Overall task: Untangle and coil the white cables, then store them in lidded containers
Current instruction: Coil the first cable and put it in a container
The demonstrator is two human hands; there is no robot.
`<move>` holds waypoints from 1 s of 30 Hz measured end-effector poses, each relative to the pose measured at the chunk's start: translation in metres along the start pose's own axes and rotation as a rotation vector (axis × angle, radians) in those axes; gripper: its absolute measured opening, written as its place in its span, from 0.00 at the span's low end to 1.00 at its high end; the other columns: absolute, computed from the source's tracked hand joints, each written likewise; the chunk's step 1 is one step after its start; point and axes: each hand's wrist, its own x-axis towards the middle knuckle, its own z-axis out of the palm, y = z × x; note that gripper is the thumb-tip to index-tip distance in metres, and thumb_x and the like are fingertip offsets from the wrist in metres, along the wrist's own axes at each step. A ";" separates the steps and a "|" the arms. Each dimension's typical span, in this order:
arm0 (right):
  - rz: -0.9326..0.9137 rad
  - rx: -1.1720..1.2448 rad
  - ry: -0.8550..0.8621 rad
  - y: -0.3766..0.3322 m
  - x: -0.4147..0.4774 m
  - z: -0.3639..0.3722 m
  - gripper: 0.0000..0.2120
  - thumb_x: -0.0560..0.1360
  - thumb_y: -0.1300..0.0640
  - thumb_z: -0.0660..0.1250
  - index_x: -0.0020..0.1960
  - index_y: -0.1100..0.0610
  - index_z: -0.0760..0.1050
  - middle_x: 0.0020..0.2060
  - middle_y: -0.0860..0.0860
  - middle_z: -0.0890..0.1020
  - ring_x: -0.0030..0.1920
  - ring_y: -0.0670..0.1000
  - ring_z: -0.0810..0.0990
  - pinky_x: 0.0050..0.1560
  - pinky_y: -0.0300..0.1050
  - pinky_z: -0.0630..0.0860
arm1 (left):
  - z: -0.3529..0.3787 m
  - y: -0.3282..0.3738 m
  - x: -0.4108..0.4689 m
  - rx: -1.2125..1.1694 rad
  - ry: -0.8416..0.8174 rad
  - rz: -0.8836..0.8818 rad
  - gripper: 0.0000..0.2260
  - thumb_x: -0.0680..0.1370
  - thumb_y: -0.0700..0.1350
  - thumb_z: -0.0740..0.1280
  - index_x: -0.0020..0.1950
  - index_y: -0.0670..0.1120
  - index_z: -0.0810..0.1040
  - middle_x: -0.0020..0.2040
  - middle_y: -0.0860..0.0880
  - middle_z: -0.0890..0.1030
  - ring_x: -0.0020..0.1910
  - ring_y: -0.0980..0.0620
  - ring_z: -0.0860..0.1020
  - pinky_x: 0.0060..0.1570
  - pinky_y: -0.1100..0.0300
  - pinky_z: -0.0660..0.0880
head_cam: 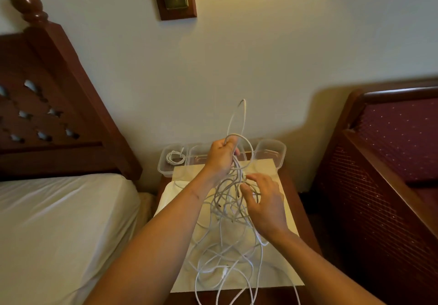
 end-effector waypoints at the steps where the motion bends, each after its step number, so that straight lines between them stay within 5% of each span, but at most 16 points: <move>1: -0.023 -0.053 -0.003 0.005 0.001 0.000 0.11 0.83 0.49 0.64 0.64 0.42 0.75 0.62 0.38 0.78 0.63 0.44 0.73 0.62 0.49 0.71 | 0.000 0.003 -0.002 -0.040 -0.015 -0.019 0.21 0.86 0.52 0.61 0.35 0.45 0.73 0.25 0.50 0.67 0.20 0.57 0.62 0.21 0.65 0.59; 8: -0.047 -0.147 0.008 0.024 0.019 -0.010 0.13 0.83 0.58 0.63 0.66 0.53 0.76 0.57 0.49 0.78 0.53 0.50 0.79 0.47 0.50 0.80 | -0.006 0.024 -0.013 -0.056 -0.003 0.053 0.20 0.86 0.46 0.61 0.34 0.44 0.72 0.27 0.49 0.69 0.20 0.58 0.65 0.21 0.66 0.62; 12: -0.122 -0.398 -0.035 0.027 0.025 -0.012 0.18 0.79 0.62 0.65 0.69 0.59 0.74 0.59 0.55 0.78 0.55 0.57 0.77 0.46 0.50 0.78 | -0.020 0.029 -0.008 -0.138 0.189 0.044 0.20 0.86 0.48 0.61 0.34 0.45 0.74 0.28 0.47 0.72 0.24 0.55 0.69 0.25 0.63 0.65; 15: -0.038 -0.480 -0.092 0.044 0.026 -0.014 0.21 0.83 0.58 0.61 0.75 0.56 0.68 0.66 0.53 0.75 0.61 0.55 0.74 0.49 0.49 0.77 | -0.033 0.032 0.000 -0.153 0.333 0.052 0.20 0.85 0.51 0.62 0.35 0.45 0.74 0.28 0.49 0.72 0.26 0.53 0.69 0.28 0.59 0.66; 19: 0.162 -0.416 -0.186 0.070 0.039 -0.014 0.24 0.84 0.61 0.58 0.79 0.55 0.64 0.69 0.53 0.70 0.66 0.54 0.68 0.62 0.50 0.76 | -0.043 0.041 0.001 -0.202 0.296 0.081 0.21 0.84 0.53 0.63 0.32 0.46 0.73 0.26 0.50 0.70 0.27 0.51 0.66 0.29 0.57 0.62; 22: 0.250 -0.469 -0.198 0.054 0.043 -0.017 0.24 0.87 0.51 0.52 0.82 0.53 0.57 0.80 0.54 0.59 0.80 0.58 0.54 0.78 0.68 0.55 | -0.054 0.054 -0.004 -0.264 0.337 0.109 0.23 0.85 0.56 0.62 0.32 0.47 0.73 0.25 0.51 0.68 0.26 0.51 0.65 0.29 0.58 0.61; 25: 0.123 -0.474 -0.169 0.018 0.006 -0.022 0.30 0.84 0.36 0.46 0.83 0.46 0.50 0.84 0.51 0.48 0.83 0.56 0.42 0.80 0.66 0.41 | -0.068 0.056 -0.013 -0.289 0.373 0.117 0.24 0.85 0.55 0.62 0.32 0.47 0.73 0.25 0.50 0.68 0.26 0.52 0.65 0.29 0.58 0.61; 27: -0.040 -0.476 -0.365 0.005 -0.048 -0.011 0.34 0.81 0.28 0.43 0.82 0.38 0.42 0.82 0.47 0.35 0.81 0.54 0.31 0.78 0.62 0.32 | -0.074 0.051 -0.025 -0.307 0.383 0.108 0.23 0.85 0.54 0.62 0.32 0.46 0.73 0.24 0.52 0.68 0.24 0.52 0.65 0.28 0.59 0.61; 28: -0.095 -0.534 -0.473 0.009 -0.076 -0.002 0.36 0.79 0.25 0.43 0.82 0.37 0.40 0.81 0.48 0.32 0.81 0.55 0.29 0.78 0.64 0.31 | -0.075 0.048 -0.033 -0.311 0.383 0.095 0.23 0.86 0.53 0.62 0.32 0.46 0.73 0.23 0.52 0.68 0.23 0.53 0.65 0.27 0.60 0.61; 30: -0.136 -0.676 -0.577 0.028 -0.108 0.015 0.39 0.78 0.23 0.46 0.83 0.41 0.49 0.83 0.52 0.42 0.82 0.61 0.39 0.76 0.72 0.41 | -0.072 0.037 -0.051 -0.322 0.376 0.046 0.23 0.86 0.51 0.61 0.32 0.45 0.71 0.21 0.53 0.67 0.19 0.55 0.64 0.24 0.65 0.60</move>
